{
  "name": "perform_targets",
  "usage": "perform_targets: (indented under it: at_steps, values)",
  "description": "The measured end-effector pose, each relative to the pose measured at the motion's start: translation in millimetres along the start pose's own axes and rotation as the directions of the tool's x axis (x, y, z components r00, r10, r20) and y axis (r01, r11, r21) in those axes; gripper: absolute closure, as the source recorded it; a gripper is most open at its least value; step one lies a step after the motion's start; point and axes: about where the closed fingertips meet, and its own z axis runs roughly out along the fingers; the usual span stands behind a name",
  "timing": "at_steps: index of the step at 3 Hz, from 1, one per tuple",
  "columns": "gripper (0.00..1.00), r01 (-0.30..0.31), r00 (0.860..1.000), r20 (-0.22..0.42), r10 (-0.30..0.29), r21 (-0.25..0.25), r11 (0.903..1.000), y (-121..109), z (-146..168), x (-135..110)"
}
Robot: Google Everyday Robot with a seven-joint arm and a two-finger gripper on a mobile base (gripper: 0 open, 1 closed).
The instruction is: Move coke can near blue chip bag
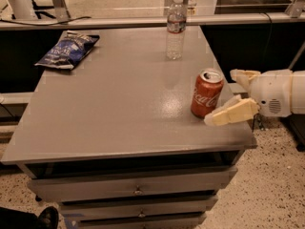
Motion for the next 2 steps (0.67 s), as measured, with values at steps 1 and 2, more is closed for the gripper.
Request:
perform_targets:
  at_steps: [1, 2]
  values:
    - [0.0, -0.027, 0.992, 0.121, 0.028, -0.013, 0.9995, 2, 24, -3]
    - [0.17, -0.037, 0.979, 0.202, 0.04, -0.016, 0.9992, 3, 36, -1]
